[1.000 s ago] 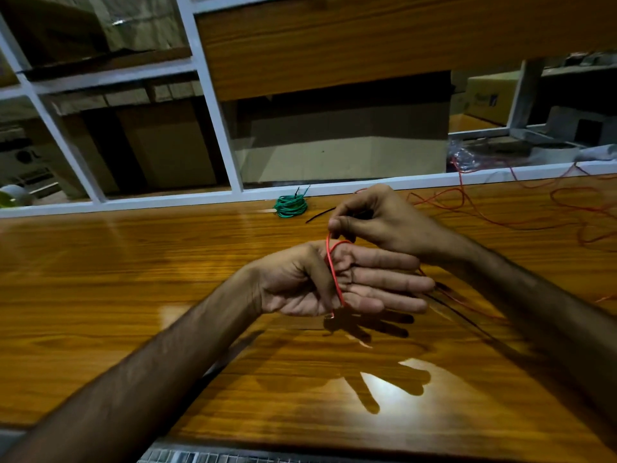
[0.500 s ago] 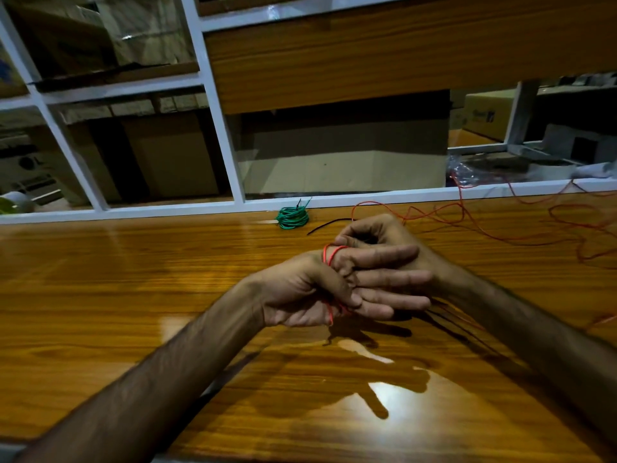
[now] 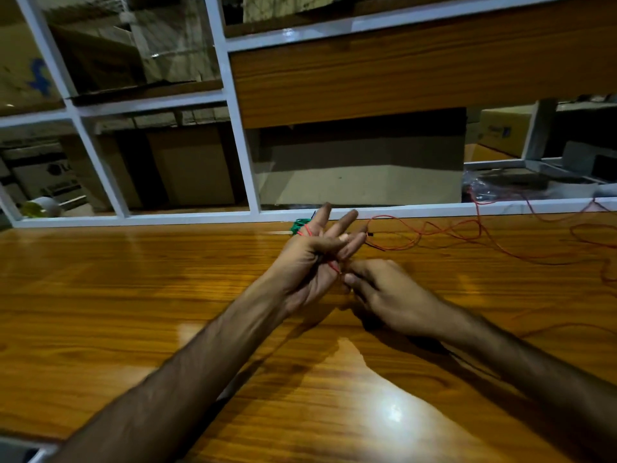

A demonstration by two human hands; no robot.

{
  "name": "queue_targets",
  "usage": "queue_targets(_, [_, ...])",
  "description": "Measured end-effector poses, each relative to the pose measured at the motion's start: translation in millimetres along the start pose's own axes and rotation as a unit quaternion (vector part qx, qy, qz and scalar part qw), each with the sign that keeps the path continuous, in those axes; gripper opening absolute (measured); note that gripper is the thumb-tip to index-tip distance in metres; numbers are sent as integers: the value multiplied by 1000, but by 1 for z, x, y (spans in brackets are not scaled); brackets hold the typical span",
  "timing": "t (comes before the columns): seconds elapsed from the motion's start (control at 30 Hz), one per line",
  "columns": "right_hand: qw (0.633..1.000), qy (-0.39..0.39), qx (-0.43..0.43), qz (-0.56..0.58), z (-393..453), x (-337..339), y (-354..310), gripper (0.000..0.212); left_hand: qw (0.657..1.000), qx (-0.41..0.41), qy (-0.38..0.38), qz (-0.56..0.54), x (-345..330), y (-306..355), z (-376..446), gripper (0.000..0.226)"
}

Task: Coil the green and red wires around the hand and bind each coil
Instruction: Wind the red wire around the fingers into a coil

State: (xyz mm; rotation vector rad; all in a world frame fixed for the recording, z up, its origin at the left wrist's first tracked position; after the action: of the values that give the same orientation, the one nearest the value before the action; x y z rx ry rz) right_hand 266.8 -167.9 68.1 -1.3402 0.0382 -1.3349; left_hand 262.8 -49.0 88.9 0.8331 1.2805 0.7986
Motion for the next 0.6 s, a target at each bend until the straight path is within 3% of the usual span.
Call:
queue_targets(0.13, [995, -71, 7, -74, -8, -11, -12, 33, 990, -76, 92, 73, 19, 16, 2, 70])
queue_targets(0.3, [987, -66, 42, -140, -3, -3, -29, 30, 954, -75, 120, 264, 31, 8, 6, 69])
queue_targets(0.43, [981, -17, 88, -173, 5, 18, -45, 17, 961, -24, 60, 269, 21, -9, 3, 69])
queue_targets(0.6, [977, 54, 125, -166, 16, 44, -43, 18, 971, 114, 12, 209, 13, -32, -4, 37])
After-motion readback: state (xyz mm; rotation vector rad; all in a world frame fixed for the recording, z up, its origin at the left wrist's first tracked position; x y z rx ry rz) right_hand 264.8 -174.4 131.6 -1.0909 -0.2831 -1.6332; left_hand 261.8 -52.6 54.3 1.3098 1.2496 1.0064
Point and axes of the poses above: each hand's wrist, its own z-axis towards the middle knuckle, its own x-axis out of the back of the hand, y = z × x, the point moved 6 cm from there along z, towards the middle knuckle, and after that the axes turned 5 degrees about z, right-handed, at the moved point
